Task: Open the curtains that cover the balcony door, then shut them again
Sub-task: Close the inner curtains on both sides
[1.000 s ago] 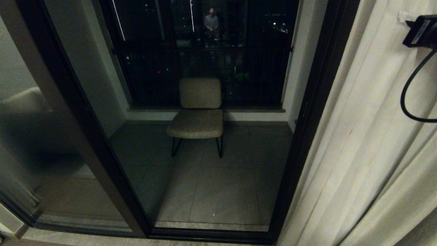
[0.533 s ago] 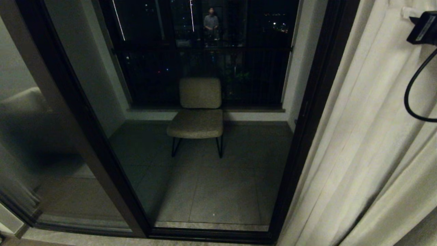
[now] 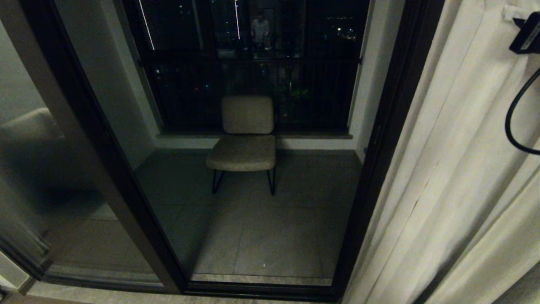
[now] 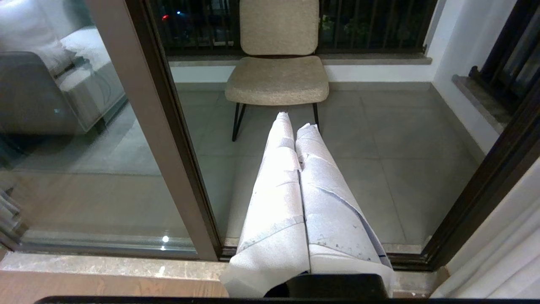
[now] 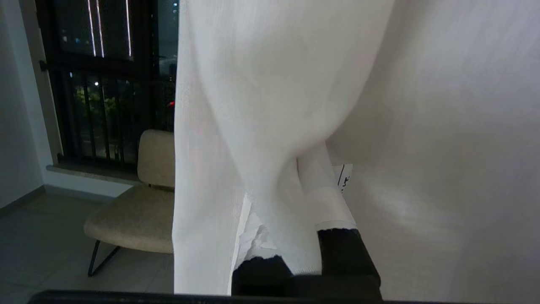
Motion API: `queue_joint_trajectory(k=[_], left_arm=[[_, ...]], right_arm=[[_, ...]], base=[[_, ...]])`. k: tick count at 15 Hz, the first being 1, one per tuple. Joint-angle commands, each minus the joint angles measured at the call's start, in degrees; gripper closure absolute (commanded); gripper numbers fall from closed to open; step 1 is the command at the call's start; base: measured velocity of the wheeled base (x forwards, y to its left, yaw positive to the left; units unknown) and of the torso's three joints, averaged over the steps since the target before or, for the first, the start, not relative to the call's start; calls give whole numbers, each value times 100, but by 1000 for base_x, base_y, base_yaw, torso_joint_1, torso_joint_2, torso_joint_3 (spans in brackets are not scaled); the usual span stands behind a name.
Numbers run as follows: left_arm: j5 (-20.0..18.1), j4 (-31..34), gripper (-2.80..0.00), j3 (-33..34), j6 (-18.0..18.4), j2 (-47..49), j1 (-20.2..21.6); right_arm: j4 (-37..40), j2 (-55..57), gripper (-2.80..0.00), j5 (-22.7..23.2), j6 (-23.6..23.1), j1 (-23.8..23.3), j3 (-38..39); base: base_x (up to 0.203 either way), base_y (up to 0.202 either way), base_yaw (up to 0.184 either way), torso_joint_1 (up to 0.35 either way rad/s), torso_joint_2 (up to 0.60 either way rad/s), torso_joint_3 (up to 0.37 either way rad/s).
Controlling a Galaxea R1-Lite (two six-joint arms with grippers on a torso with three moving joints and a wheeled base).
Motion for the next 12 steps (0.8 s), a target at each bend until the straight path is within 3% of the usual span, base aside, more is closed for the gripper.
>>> queue_joint_trajectory(k=[1, 12], left_arm=[[2, 2, 0, 1, 2, -2, 0], [-6, 2, 0, 1, -6, -2, 0]], right_arm=[[-38, -34, 0, 8, -11, -1, 105], [-205, -34, 0, -115, -12, 5, 463]], base=[[0, 0, 0, 0, 0, 0], [0, 0, 0, 0, 0, 0]])
